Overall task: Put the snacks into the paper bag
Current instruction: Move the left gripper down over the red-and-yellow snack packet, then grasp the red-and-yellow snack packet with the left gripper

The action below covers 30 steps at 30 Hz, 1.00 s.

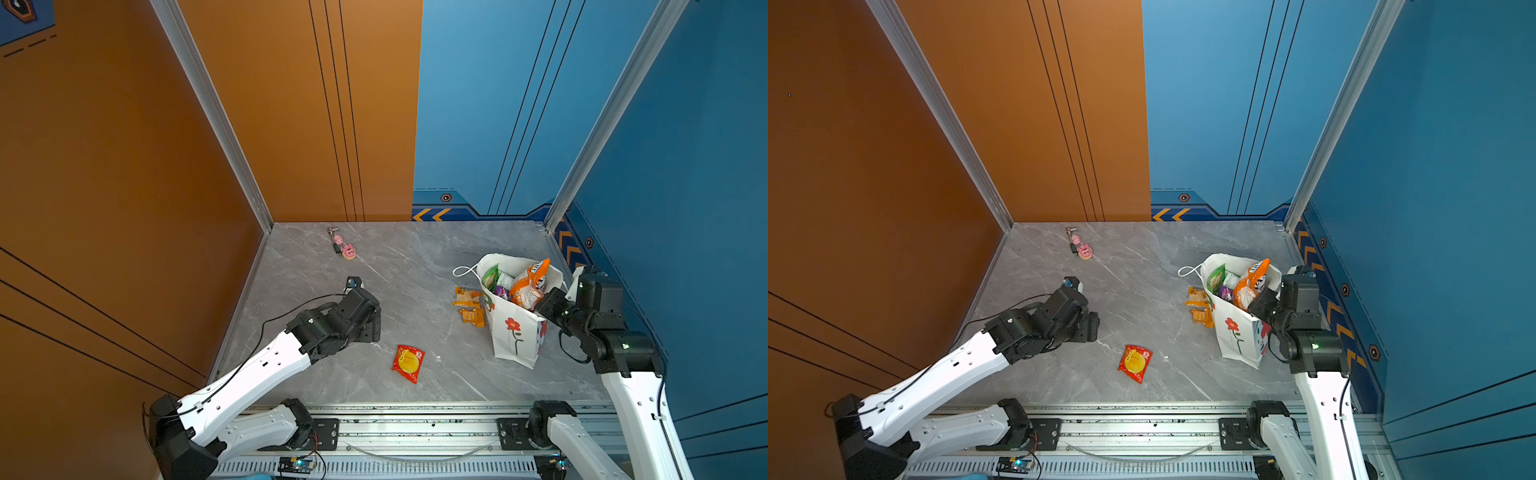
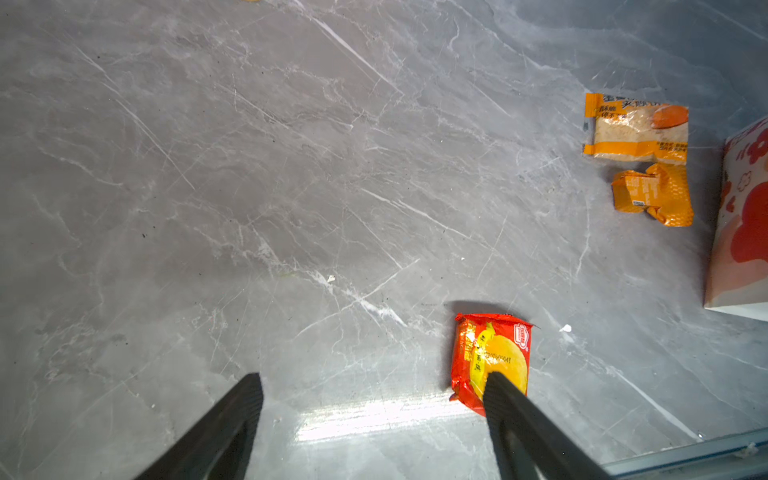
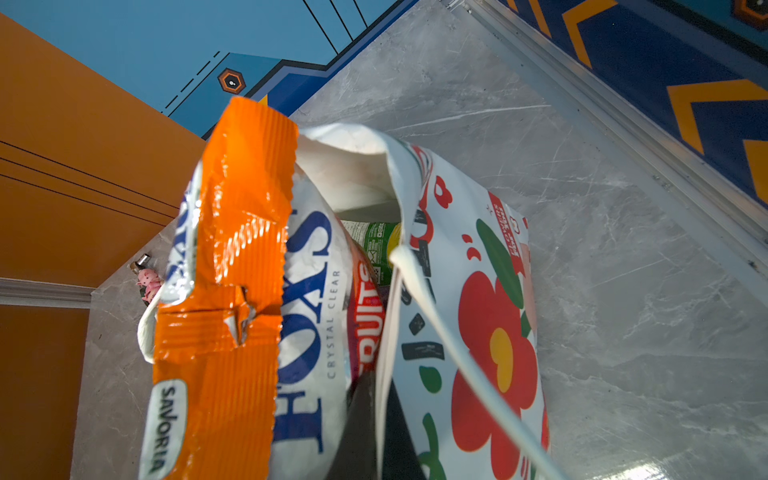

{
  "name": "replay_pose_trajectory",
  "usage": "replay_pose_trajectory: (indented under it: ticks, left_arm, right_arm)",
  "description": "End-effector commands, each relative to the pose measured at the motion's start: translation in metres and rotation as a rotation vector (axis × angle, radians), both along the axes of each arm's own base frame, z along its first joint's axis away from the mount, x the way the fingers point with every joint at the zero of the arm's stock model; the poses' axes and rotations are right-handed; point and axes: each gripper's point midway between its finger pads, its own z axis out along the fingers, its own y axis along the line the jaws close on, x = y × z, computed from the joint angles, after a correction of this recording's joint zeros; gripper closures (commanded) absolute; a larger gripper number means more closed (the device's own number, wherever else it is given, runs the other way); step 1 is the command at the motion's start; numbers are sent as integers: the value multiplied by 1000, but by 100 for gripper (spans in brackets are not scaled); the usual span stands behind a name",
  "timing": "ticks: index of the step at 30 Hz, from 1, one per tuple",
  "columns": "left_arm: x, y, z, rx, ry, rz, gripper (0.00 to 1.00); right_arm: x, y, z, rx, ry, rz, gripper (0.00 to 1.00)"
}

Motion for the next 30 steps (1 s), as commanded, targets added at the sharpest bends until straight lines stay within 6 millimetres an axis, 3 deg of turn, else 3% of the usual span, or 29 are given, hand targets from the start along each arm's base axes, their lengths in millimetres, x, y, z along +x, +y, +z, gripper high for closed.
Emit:
replay_pose_trajectory:
  ticks: [1,17,30]
  left_arm:
    - [-17,-3,-18,22,89,-33,15]
    - [-48,-65,-88,150,341,-218,15]
    - [-44,-111,-125,30,418,-232,27]
  right_arm:
    - [12,-5,40,-46,-164,-5,100]
    - [11,-5,42,-43,-174,-7,100]
    - [12,-2,39,-33,-169,5,100]
